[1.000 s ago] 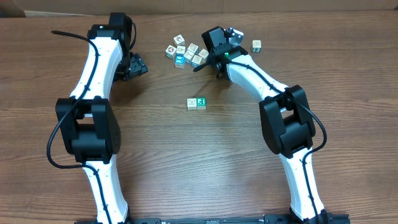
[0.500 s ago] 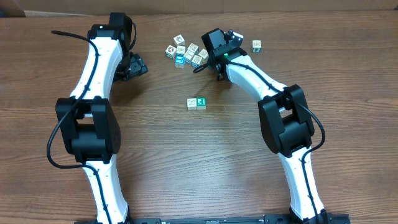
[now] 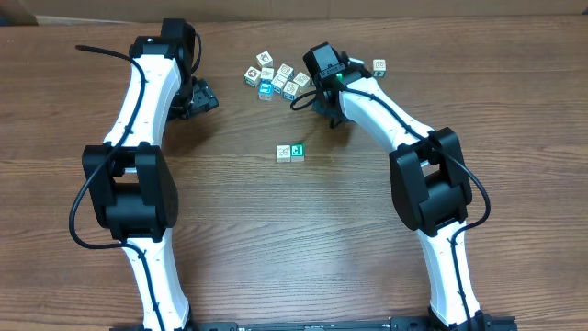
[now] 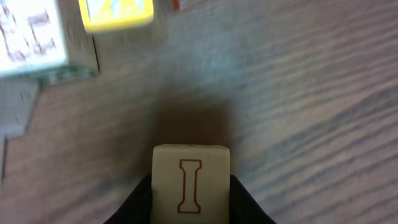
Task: Form a horizontal line
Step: 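Grasp the cream I block and carry it toward the placed blocks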
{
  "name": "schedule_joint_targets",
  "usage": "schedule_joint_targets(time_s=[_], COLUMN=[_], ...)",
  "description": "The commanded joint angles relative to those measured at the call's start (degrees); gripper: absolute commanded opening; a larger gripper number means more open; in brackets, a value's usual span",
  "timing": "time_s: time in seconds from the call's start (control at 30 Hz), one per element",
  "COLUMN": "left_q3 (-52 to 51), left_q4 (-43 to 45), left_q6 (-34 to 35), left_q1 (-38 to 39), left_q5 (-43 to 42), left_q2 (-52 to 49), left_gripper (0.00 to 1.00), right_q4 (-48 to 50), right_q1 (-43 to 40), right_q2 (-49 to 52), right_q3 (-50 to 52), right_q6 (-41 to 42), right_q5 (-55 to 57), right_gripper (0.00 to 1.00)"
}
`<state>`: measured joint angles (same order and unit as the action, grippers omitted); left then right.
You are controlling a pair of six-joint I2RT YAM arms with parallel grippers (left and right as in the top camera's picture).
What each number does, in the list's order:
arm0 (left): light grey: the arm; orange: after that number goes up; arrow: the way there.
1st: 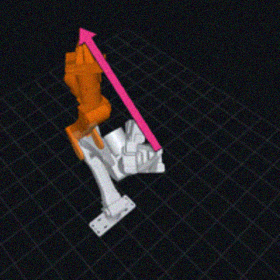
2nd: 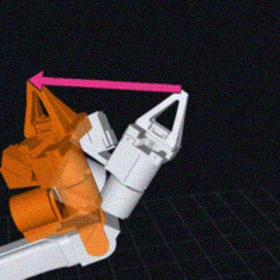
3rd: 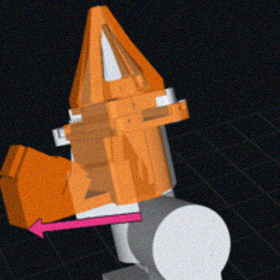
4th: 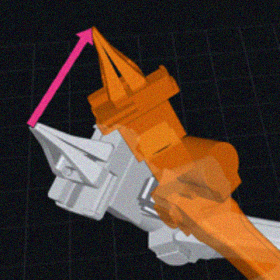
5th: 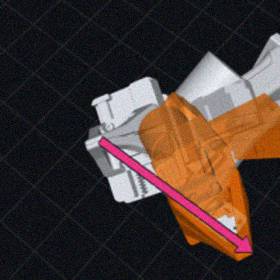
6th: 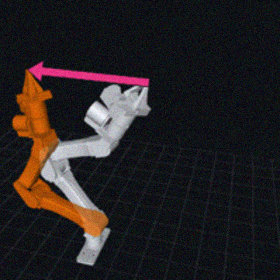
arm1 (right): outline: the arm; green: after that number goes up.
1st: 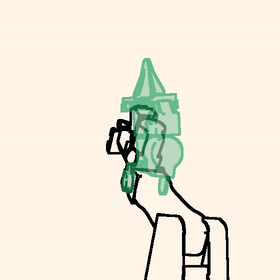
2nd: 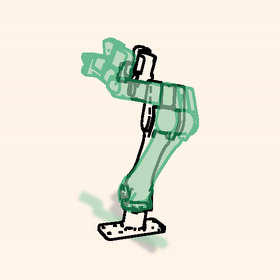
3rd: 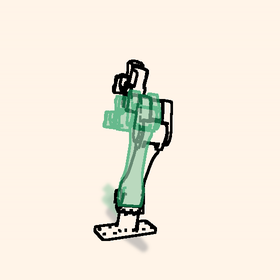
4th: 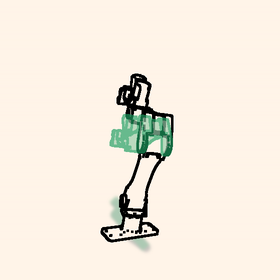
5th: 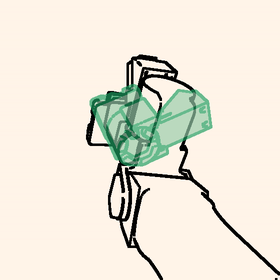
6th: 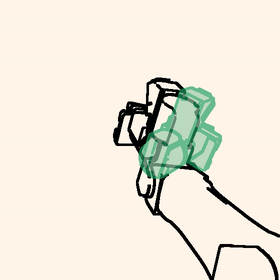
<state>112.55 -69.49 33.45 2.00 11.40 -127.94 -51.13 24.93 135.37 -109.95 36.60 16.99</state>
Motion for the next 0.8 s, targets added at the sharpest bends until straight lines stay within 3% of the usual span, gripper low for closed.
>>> schedule_joint_targets(time_s=[0.0,0.3,0.6,0.67,0.73,0.77], left_q3=[1.2,1.2,1.2,1.2,1.2,1.2], left_q4=[-0.1,-0.1,-0.1,-0.1,-0.1,-0.1], left_q6=[-0.3,-0.2,-0.2,-0.2,-0.2,-0.2], left_q1=[0.2,0.2,0.2,0.2,0.2,0.2], left_q5=[0.6,0.6,0.6,0.6,0.6,0.6], left_q2=[1.2,1.2,1.2,1.2,1.2,1.2], left_gripper=[1.0,1.0,1.0,1.0,1.0,1.0], right_q4=[-1.5,-9.4,-16.2,-17.2,-17.8,-17.8], right_q1=[-0.3,-0.2,-0.2,-0.2,-0.2,-0.2], right_q2=[-2.6,-2.5,-2.6,-2.6,-2.5,-2.5], right_q3=[-0.7,-0.7,-0.7,-0.7,-0.7,-0.7], right_q6=[-1.5,-3.6,-4.1,-4.1,-4.1,-4.1], right_q5=[-5.7,-16.2,-20.3,-21.1,-21.0,-20.9], right_gripper=[0.22,0.24,0.33,0.39,0.61,0.67])
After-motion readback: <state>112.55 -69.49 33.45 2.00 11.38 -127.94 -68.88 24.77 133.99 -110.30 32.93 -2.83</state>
